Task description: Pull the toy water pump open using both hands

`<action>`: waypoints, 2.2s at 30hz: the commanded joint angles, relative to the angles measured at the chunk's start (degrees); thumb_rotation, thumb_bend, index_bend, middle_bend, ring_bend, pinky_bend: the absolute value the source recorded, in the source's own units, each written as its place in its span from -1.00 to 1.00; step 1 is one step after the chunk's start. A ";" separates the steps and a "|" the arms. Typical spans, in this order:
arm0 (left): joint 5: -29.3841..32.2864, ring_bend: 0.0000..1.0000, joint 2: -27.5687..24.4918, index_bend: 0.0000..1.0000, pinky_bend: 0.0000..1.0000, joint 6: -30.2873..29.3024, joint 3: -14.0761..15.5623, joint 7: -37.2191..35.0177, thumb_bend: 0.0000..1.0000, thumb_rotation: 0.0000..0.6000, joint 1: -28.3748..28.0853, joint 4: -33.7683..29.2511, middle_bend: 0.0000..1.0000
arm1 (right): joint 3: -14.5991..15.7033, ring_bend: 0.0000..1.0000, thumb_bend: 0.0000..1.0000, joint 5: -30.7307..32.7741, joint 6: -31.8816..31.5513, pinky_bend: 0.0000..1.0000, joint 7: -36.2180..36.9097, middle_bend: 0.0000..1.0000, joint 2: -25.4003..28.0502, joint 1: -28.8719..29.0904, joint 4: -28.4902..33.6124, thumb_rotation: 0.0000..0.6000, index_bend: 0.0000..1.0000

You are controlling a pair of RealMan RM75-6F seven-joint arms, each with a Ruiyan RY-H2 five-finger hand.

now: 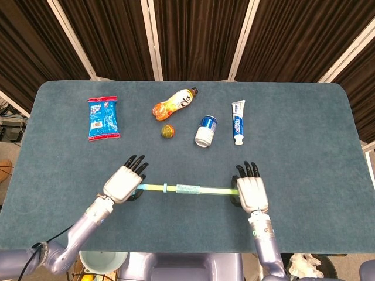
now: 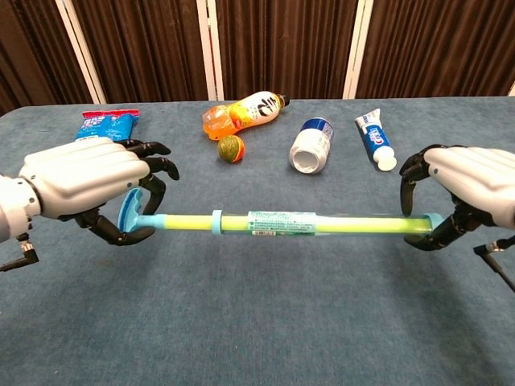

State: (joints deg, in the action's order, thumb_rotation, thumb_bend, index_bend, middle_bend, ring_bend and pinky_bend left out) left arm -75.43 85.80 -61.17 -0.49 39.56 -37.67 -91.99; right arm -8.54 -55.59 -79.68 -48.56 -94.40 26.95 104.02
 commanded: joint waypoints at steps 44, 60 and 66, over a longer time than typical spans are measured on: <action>-9.21 -0.99 -11.72 0.16 -0.78 -3.75 2.87 -5.65 -0.19 1.00 3.71 -6.72 -0.69 | -5.90 -0.99 0.21 5.53 -2.27 -1.00 2.70 -0.61 10.62 -0.79 -3.97 1.00 0.60; -10.40 -0.99 -13.79 0.16 -0.78 -3.34 2.50 -5.55 -0.19 1.00 3.96 -8.29 -0.69 | -6.25 -0.99 0.21 7.10 -3.09 -1.00 2.08 -0.61 12.35 -0.84 -3.86 1.00 0.60; -10.46 -0.99 -14.16 0.16 -0.78 -2.79 2.47 -5.25 -0.19 1.00 3.97 -8.55 -0.69 | -6.26 -1.00 0.20 7.01 -3.43 -1.00 1.88 -0.61 13.14 -0.82 -4.51 1.00 0.60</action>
State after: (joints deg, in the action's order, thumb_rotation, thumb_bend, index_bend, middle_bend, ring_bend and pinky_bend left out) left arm -85.89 71.64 -63.97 1.99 34.30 -33.71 -100.53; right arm -14.79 -48.59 -83.11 -46.76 -81.34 26.16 99.55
